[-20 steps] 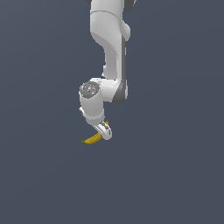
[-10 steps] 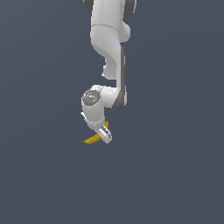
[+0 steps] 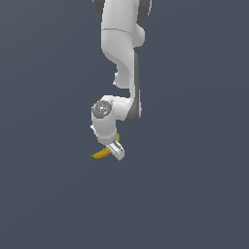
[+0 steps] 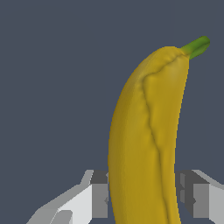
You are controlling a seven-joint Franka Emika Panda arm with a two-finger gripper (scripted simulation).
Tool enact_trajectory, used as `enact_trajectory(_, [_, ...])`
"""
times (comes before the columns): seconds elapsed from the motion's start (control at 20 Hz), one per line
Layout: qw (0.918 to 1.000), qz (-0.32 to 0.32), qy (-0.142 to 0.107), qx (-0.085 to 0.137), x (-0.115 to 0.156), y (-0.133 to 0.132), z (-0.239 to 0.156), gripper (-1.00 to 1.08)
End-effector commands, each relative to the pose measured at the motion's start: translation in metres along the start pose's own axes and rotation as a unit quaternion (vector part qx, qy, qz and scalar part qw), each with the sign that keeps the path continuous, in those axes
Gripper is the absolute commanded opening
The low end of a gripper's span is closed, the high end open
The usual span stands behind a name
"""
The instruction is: Pick up the object and move it to a goal position.
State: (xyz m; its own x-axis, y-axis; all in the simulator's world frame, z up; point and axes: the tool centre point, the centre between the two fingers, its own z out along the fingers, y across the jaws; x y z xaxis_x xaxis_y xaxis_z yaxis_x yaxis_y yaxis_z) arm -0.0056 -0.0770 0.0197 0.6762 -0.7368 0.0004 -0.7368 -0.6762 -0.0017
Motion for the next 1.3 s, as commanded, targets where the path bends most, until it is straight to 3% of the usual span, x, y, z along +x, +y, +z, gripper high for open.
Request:
enact_trajectory(0.0, [1.0000,0.001,0.000,-0.001,0.001,0.002,0.001,-1.00])
enact_trajectory(0.35, [1.0000,0.000,0.000,0.000,-0.005,-0.002,-0.005,-1.00])
enact_trajectory(0.65, [1.0000,0.000,0.000,0.000,-0.026,-0.009,-0.023,-1.00])
enact_trajectory(1.25, [1.0000,0.001,0.000,0.000,-0.114,-0.042,-0.102,-1.00])
